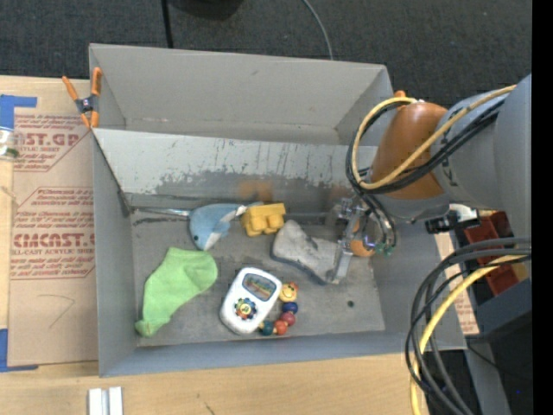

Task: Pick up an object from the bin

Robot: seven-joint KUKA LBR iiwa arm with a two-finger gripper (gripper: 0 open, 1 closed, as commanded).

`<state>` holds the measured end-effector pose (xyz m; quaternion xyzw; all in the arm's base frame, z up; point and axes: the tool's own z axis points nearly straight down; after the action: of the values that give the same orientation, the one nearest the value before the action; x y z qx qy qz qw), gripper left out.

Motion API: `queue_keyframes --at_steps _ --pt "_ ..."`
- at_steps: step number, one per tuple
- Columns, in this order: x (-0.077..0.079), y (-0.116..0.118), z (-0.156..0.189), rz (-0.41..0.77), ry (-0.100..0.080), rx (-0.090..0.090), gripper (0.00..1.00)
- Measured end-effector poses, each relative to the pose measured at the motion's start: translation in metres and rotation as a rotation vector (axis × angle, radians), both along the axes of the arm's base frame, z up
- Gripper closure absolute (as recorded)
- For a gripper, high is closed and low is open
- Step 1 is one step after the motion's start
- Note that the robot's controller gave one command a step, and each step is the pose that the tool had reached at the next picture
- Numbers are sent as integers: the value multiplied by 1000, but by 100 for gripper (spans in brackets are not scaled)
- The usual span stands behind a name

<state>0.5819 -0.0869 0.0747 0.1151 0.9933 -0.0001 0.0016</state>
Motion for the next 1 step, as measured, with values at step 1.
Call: queue_keyframes --at_steps 1 --pt "-3 7 -1 -4 -9 -1 0"
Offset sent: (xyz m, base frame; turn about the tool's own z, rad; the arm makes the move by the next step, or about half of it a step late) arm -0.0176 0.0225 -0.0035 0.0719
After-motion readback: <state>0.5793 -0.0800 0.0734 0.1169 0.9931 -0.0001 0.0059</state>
